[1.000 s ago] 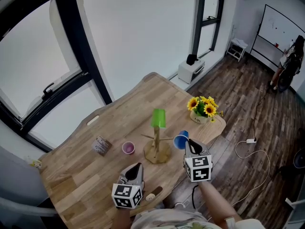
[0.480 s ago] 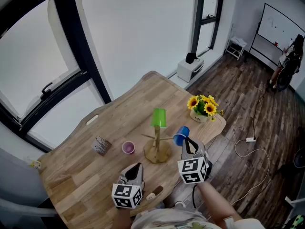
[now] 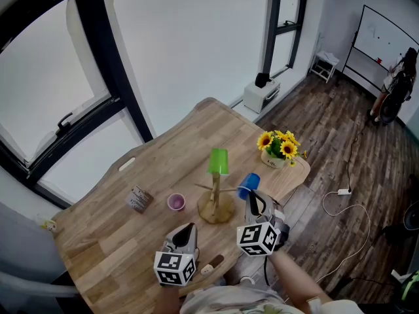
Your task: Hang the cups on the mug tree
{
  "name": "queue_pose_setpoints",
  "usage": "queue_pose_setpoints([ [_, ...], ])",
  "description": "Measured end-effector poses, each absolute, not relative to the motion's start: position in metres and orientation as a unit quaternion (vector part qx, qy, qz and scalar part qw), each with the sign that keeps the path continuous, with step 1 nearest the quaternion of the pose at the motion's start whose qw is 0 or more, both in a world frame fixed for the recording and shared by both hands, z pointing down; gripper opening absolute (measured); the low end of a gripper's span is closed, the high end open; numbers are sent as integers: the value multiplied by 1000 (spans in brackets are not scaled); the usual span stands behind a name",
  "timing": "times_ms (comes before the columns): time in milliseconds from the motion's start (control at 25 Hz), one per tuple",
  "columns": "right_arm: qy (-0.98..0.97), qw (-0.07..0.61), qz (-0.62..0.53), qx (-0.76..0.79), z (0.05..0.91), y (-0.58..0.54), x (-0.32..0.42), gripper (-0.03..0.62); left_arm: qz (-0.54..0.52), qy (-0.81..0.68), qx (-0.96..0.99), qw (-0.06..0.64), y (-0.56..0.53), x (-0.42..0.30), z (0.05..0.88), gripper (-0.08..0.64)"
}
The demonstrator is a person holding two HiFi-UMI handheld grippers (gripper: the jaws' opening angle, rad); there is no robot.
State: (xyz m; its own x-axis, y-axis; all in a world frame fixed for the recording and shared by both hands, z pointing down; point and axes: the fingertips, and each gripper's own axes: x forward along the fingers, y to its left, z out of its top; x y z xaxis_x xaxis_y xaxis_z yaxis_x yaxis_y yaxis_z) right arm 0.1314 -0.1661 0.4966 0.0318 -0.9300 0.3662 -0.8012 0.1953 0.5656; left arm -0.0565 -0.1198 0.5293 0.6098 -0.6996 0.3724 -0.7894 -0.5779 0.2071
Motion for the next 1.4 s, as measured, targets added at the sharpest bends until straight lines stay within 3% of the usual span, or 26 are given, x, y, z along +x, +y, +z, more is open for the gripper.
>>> queue_pose_setpoints([
  [1400, -712, 364, -118, 589, 511, -168, 74, 28, 125, -432, 877, 169, -112, -78, 527, 1],
])
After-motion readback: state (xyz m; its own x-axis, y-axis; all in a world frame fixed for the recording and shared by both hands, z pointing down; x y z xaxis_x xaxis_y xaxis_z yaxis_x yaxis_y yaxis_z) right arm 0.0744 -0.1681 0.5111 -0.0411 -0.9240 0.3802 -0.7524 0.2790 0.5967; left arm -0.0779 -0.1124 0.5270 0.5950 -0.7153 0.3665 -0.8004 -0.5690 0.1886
